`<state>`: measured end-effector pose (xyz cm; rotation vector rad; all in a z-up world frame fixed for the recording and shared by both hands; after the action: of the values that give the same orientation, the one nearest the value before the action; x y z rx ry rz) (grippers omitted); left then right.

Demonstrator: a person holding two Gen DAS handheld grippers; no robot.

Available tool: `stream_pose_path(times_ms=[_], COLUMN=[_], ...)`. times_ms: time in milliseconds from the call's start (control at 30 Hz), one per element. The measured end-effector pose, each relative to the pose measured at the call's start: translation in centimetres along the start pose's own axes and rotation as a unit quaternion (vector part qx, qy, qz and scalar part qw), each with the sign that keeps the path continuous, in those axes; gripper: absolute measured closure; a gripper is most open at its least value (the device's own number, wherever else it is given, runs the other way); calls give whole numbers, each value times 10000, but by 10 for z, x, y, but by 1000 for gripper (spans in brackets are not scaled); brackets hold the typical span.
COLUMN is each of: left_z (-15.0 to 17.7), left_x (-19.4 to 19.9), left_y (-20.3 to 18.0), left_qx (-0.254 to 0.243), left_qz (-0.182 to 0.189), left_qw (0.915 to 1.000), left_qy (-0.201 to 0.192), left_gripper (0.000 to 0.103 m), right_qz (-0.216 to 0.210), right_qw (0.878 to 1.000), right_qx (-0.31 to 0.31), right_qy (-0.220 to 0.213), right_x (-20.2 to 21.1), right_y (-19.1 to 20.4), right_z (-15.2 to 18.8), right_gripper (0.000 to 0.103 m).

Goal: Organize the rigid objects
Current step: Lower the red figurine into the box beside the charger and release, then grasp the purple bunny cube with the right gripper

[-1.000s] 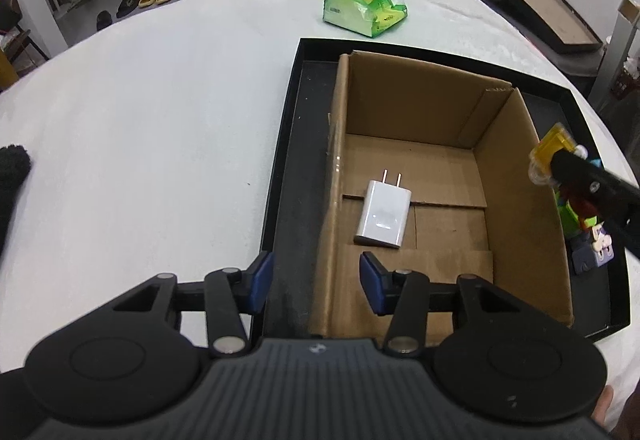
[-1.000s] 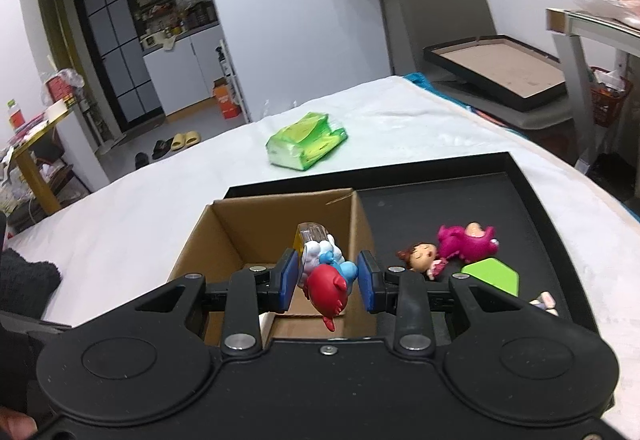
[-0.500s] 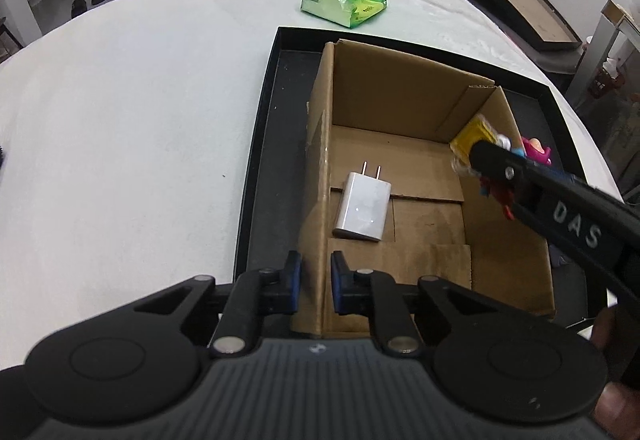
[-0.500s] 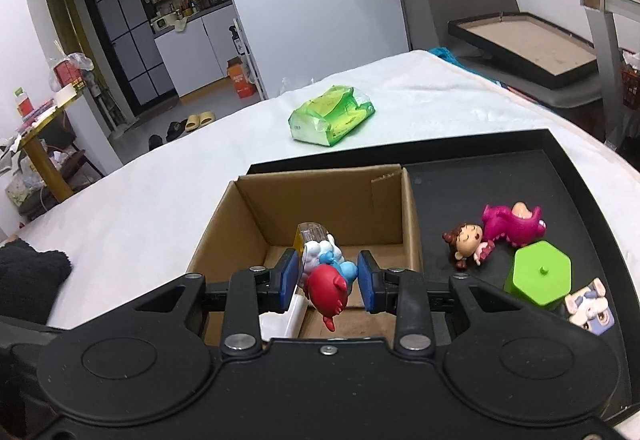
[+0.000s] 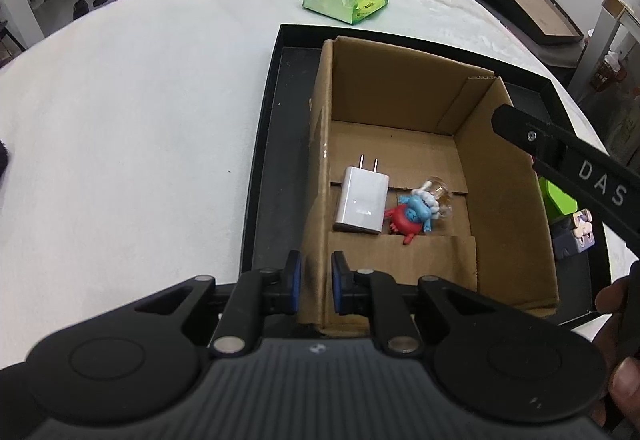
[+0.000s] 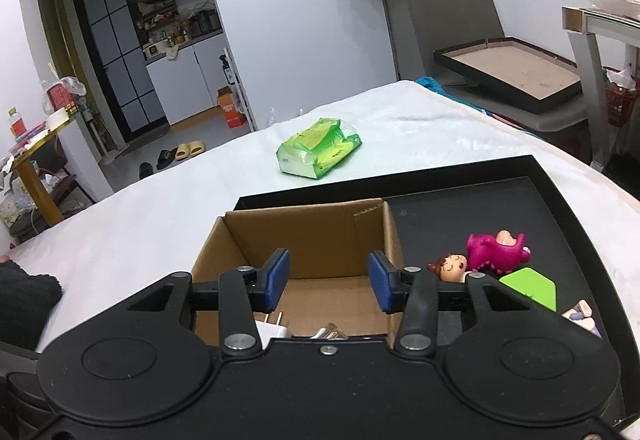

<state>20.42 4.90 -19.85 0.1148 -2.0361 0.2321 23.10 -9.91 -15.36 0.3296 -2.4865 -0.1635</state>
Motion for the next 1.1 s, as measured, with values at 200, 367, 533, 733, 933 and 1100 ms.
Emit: stream_pose_path(times_ms=[200, 367, 533, 733, 933, 1100], left_z=[-3, -6, -7, -10, -12, -14], left_x=[7, 7, 9, 10, 10, 11], left_y=[-3, -5, -10, -15, -17, -13], left_qx=[-41, -29, -66, -41, -30, 60], left_qz=[-164, -281, -484, -735, -929, -1117], left_qw=[9998, 9996, 9988, 9973, 9957, 9937], left_qy=[-60, -28, 4, -17, -38, -75], left_gripper=[87, 85, 84, 70, 61, 59], right_qz=[120, 268, 472, 730, 1255, 1280], right_qw=[9998, 9990, 9977, 9950, 9899, 9867], right_qx=[-184, -363, -489, -656, -618, -863], right_qy=[14, 31, 63, 204, 248, 514], right_x=[5, 9, 14, 13, 12, 8], right_y=[-13, -30, -45, -62, -73, -82], right_z=[-1, -1, -3, 3, 22, 35], right_gripper=[57, 55, 48, 39, 33, 33])
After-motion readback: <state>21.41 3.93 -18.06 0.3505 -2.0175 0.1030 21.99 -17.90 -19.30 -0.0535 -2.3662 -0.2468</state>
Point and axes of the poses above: each gripper's, at about its wrist camera, not at the fingertips, and x roughly against the way its jaws point, y to its left, z to its underside, the point moved 5 cm from there along -x, roughly the way its jaws point, and after that the axes turned 4 degrees about z, right-handed, at the moved point
